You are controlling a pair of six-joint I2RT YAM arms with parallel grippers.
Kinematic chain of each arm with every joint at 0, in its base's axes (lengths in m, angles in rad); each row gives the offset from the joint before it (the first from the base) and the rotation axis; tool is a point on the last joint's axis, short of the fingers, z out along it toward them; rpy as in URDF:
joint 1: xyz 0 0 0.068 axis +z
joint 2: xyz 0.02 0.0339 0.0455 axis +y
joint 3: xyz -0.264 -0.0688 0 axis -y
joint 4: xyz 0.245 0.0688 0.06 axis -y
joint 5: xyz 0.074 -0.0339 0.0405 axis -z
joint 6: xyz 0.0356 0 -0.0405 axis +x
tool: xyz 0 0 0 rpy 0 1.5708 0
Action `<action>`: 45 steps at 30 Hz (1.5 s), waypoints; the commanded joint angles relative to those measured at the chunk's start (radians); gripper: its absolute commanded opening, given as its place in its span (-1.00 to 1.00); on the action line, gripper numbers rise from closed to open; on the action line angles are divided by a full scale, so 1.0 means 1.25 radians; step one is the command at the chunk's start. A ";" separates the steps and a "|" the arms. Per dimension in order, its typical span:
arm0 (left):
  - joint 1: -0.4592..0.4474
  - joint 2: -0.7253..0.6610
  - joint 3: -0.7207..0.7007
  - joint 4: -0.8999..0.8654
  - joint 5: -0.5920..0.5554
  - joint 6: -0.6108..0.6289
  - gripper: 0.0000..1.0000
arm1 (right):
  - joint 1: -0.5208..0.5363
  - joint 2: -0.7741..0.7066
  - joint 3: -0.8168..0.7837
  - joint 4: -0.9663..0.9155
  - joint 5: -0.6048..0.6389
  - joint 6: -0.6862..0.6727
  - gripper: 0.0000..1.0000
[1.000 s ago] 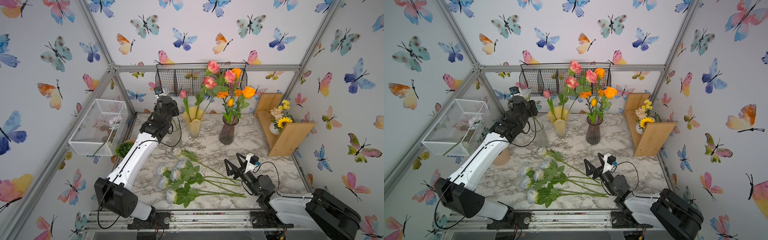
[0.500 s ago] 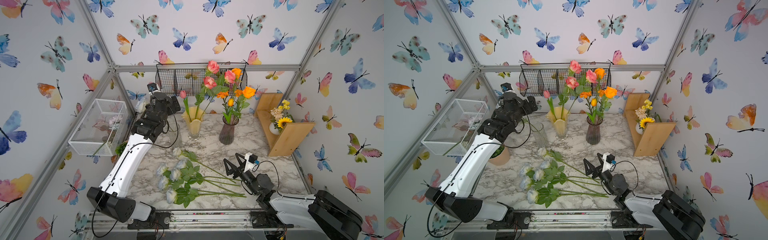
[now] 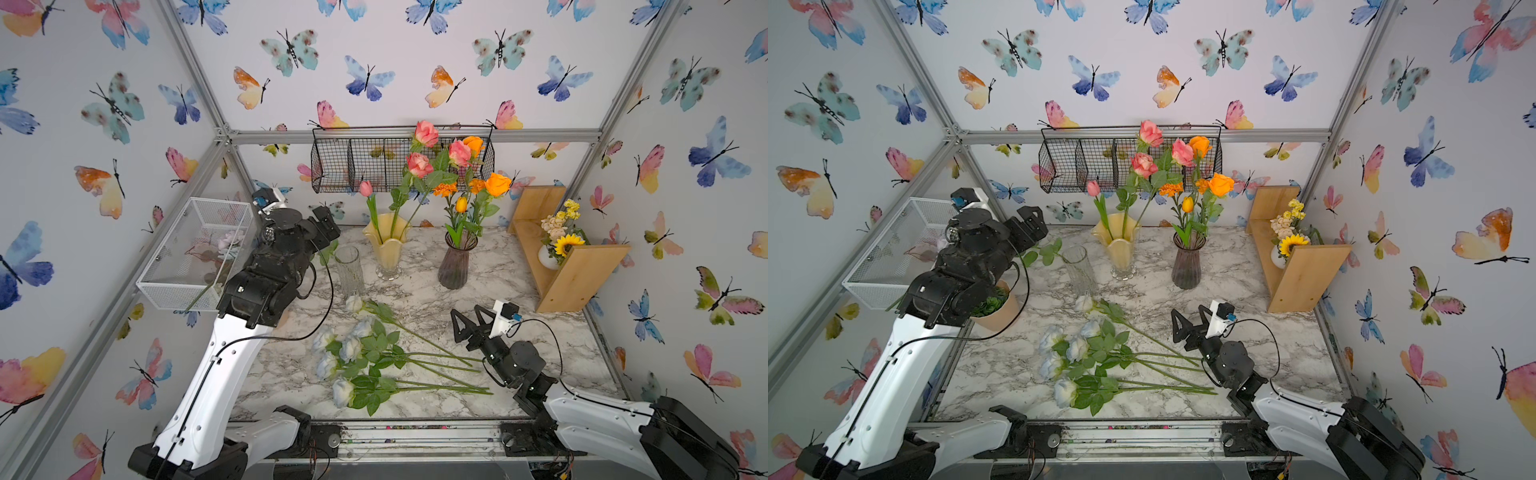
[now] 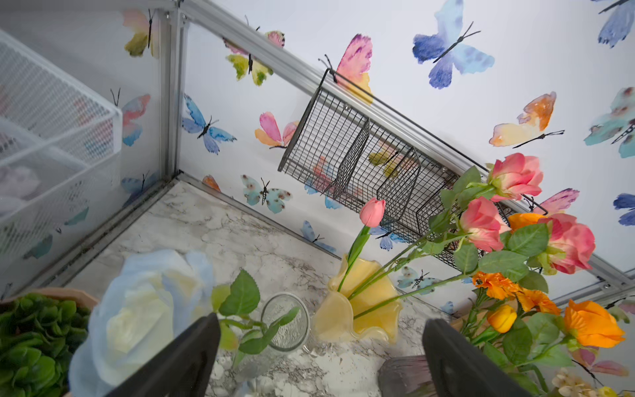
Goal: Arrange the flowers in different vases according to their colors
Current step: Insert the flower into the vase, then pick up the flower at the center of the board.
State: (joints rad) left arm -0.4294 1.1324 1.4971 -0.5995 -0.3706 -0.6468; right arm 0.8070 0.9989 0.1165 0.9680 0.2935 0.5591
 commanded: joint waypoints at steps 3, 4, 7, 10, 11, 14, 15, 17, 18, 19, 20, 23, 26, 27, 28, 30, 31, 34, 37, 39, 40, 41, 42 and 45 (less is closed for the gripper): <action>-0.276 -0.003 -0.089 -0.045 -0.152 -0.218 0.85 | 0.005 0.013 0.021 -0.067 0.057 0.035 0.97; -0.323 0.005 -0.094 -0.050 -0.192 -0.254 0.84 | 0.005 0.016 0.026 -0.074 0.056 0.034 0.97; -0.412 0.036 -0.114 -0.069 -0.242 -0.402 0.79 | 0.005 0.012 0.030 -0.093 0.065 0.042 0.97; -0.435 0.078 -0.147 -0.070 -0.218 -0.512 0.75 | 0.005 -0.002 0.032 -0.120 0.091 0.050 0.97; -0.435 0.093 -0.157 -0.070 -0.209 -0.540 0.75 | 0.005 -0.011 0.036 -0.139 0.104 0.056 0.97; -0.430 0.140 -0.174 -0.085 -0.200 -0.613 0.75 | 0.005 -0.036 0.067 -0.251 0.150 0.095 0.97; -0.427 0.158 -0.180 -0.090 -0.195 -0.637 0.74 | 0.005 -0.041 0.080 -0.286 0.160 0.103 0.97; -0.410 0.190 -0.193 -0.090 -0.164 -0.686 0.72 | 0.004 -0.047 0.093 -0.325 0.181 0.116 0.97; -0.399 0.208 -0.202 -0.088 -0.137 -0.716 0.72 | 0.004 -0.051 0.094 -0.334 0.197 0.124 0.97; -0.389 0.222 -0.214 -0.085 -0.112 -0.739 0.72 | 0.004 -0.056 0.093 -0.341 0.209 0.130 0.97; -0.379 0.235 -0.230 -0.073 -0.084 -0.762 0.72 | 0.004 -0.065 0.090 -0.350 0.223 0.139 0.97; -0.365 0.266 -0.270 -0.001 -0.030 -0.781 0.67 | 0.004 -0.096 0.077 -0.361 0.258 0.154 0.97; -0.359 0.322 -0.269 0.010 0.010 -0.806 0.64 | 0.002 -0.106 0.064 -0.360 0.263 0.169 0.97; -0.356 0.345 -0.268 0.014 0.030 -0.809 0.59 | 0.001 -0.100 0.068 -0.363 0.263 0.173 0.97; -0.355 0.365 -0.264 0.014 0.044 -0.811 0.58 | 0.001 -0.091 0.073 -0.366 0.263 0.176 0.97; -0.352 0.410 -0.253 0.016 0.079 -0.811 0.56 | 0.000 -0.066 0.086 -0.375 0.263 0.181 0.97; -0.351 0.425 -0.245 0.017 0.088 -0.807 0.55 | 0.000 -0.058 0.090 -0.377 0.263 0.181 0.97; -0.350 0.465 -0.227 0.032 0.106 -0.807 0.44 | -0.001 -0.049 0.091 -0.369 0.263 0.179 0.97; -0.349 0.487 -0.227 0.045 0.119 -0.816 0.36 | -0.001 -0.058 0.082 -0.359 0.263 0.182 0.97; -0.347 0.497 -0.236 0.052 0.125 -0.826 0.32 | -0.003 -0.061 0.077 -0.355 0.263 0.183 0.97; -0.344 0.504 -0.240 0.056 0.131 -0.829 0.30 | -0.003 -0.061 0.077 -0.354 0.263 0.182 0.97; -0.343 0.509 -0.242 0.056 0.135 -0.833 0.28 | -0.003 -0.059 0.077 -0.352 0.263 0.183 0.97; -0.341 0.512 -0.244 0.056 0.138 -0.835 0.26 | -0.004 -0.057 0.077 -0.352 0.263 0.183 0.97; -0.338 0.518 -0.253 0.058 0.141 -0.843 0.23 | -0.004 -0.053 0.079 -0.348 0.283 0.182 0.97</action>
State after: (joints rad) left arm -0.8597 1.7607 1.1938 -0.5213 -0.2226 -1.6806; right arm 0.8059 0.9318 0.2089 0.5209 0.5980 0.7788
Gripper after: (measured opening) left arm 0.618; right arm 0.984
